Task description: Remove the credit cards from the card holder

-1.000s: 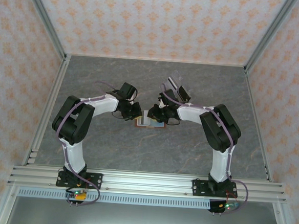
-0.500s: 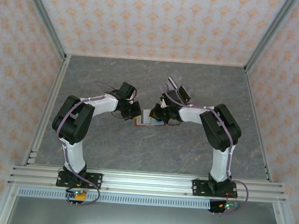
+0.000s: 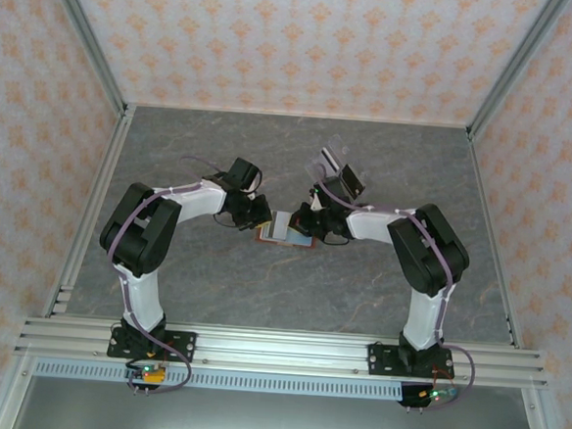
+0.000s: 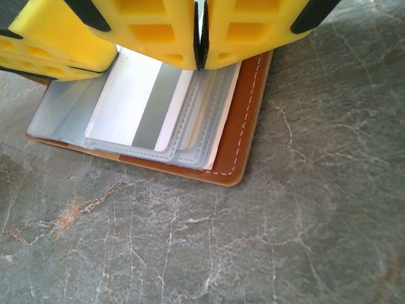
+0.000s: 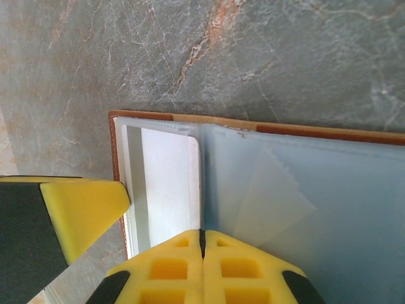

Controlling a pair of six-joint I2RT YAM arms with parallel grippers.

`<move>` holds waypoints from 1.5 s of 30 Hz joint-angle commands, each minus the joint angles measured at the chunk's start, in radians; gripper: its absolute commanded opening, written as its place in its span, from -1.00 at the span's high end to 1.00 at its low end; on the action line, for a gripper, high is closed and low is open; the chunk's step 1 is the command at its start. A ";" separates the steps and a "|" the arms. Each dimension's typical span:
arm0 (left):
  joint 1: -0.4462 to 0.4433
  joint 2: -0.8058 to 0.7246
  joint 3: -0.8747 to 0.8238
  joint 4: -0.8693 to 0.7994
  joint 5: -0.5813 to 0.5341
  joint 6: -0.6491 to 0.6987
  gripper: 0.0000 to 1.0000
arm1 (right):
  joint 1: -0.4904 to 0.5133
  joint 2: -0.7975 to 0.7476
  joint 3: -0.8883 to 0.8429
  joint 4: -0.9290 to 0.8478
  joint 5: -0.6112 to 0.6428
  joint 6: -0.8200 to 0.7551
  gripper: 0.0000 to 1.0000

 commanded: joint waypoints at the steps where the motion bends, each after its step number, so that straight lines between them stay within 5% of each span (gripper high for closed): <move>1: 0.007 -0.012 -0.023 -0.053 -0.027 0.015 0.75 | -0.007 -0.031 -0.019 0.025 0.032 -0.019 1.00; 26: 0.005 0.023 -0.044 -0.005 0.036 0.007 0.78 | -0.008 0.073 0.058 -0.017 -0.050 -0.002 0.72; 45: -0.045 0.087 0.011 -0.043 0.107 0.090 0.84 | -0.008 0.093 0.046 0.095 -0.147 0.015 0.71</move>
